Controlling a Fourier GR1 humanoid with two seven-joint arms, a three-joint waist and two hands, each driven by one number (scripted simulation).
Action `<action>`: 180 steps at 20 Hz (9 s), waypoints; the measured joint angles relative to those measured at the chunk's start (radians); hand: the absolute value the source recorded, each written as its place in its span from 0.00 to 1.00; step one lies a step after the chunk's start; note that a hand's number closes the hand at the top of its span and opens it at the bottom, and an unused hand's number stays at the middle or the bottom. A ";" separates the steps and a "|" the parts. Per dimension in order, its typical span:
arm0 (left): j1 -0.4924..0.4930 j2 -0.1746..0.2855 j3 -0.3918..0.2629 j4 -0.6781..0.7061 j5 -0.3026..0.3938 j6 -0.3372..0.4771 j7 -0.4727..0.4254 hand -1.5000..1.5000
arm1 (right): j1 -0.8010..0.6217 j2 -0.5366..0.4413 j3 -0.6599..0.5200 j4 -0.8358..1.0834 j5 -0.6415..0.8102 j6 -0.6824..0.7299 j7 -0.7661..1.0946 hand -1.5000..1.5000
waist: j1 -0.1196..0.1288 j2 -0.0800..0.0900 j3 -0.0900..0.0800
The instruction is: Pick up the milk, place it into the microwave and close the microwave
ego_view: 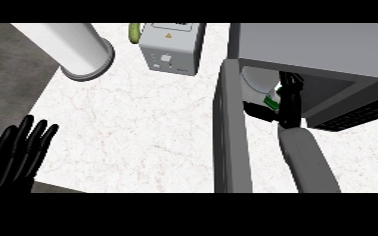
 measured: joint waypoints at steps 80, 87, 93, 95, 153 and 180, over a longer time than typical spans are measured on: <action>-0.867 -0.080 -1.058 1.074 0.059 0.804 -0.131 1.00 | 0.623 -0.241 -0.008 -0.898 -0.592 0.837 0.635 0.00 | -0.280 -0.003 -0.004; -0.985 -0.083 -1.052 1.108 0.191 0.911 -0.192 1.00 | 0.582 -0.295 0.016 -0.955 -0.667 0.925 0.689 0.00 | -0.330 0.009 -0.006; -1.097 -0.086 -1.006 1.178 0.293 0.950 -0.209 1.00 | 0.554 -0.333 0.022 -0.993 -0.732 0.970 0.731 0.00 | -0.374 0.020 -0.006; -1.130 -0.087 -0.989 1.207 0.325 0.966 -0.208 1.00 | 0.548 -0.340 0.021 -1.001 -0.752 0.979 0.739 0.00 | -0.389 0.024 -0.005; -1.222 -0.089 -0.902 1.334 0.754 0.972 -0.640 1.00 | 0.387 -0.525 -0.076 -1.071 -1.122 0.981 0.954 0.00 | -0.486 0.062 0.000; -1.249 -0.088 -0.950 1.377 0.814 0.952 -0.715 1.00 | 0.348 -0.609 -0.068 -1.064 -1.279 1.065 1.013 0.00 | -0.485 0.062 0.004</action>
